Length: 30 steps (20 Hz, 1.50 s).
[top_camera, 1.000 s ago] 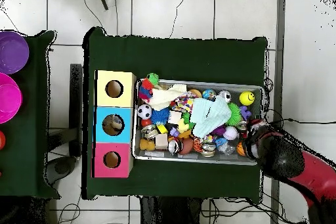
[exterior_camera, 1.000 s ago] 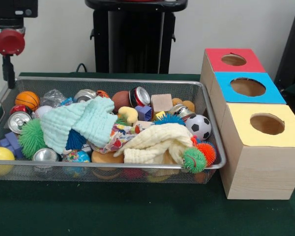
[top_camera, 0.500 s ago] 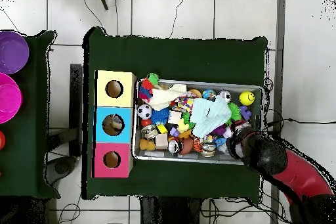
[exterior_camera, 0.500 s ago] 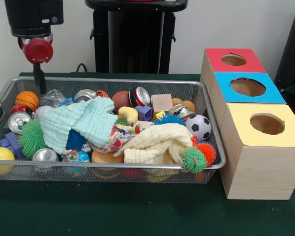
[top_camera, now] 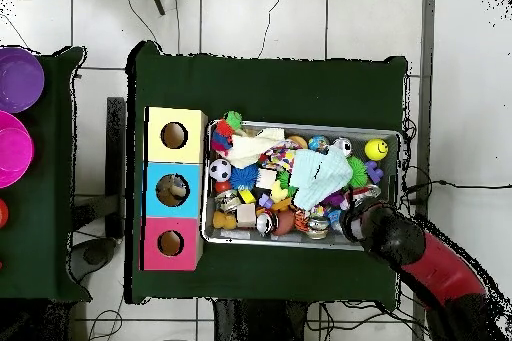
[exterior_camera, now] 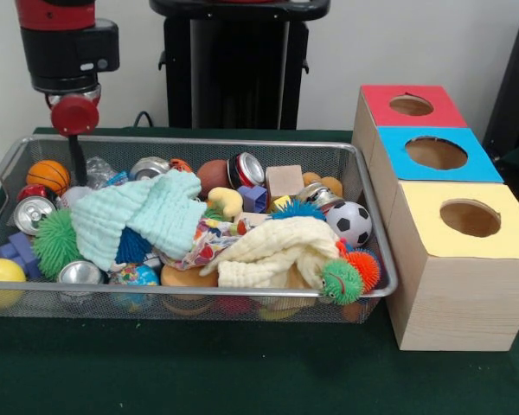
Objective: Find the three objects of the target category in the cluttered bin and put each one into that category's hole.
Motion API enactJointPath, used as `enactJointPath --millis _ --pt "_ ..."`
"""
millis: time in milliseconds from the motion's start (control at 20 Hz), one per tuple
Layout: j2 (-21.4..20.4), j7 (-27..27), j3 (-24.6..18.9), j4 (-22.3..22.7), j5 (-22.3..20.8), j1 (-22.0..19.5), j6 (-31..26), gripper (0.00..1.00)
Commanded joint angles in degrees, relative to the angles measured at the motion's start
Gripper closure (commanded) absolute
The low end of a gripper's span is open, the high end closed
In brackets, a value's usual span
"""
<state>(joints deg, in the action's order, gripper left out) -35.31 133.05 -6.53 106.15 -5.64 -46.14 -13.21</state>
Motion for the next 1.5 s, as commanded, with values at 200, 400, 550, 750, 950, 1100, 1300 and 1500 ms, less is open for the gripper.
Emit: enactJointPath --millis 200,400,550,750,950,1100,1300,1500 --pt "6.4 10.7 3.7 2.0 4.4 2.2 4.6 0.0" --pt "5.5 9.8 4.5 2.8 5.8 2.5 0.7 0.0" --pt "3.4 9.7 5.2 3.9 7.6 3.3 -4.0 0.0" --pt "0.2 9.6 5.6 5.1 9.9 4.6 -8.8 0.0" --pt "-1.2 8.5 6.6 4.9 10.3 5.4 -10.4 0.0" --pt "-0.6 7.8 6.5 5.0 10.3 4.9 -9.8 0.0" --pt "-0.4 7.4 6.8 5.9 10.4 4.8 -9.6 0.0" --pt "1.7 6.6 6.2 6.7 9.8 3.6 -6.7 0.0"
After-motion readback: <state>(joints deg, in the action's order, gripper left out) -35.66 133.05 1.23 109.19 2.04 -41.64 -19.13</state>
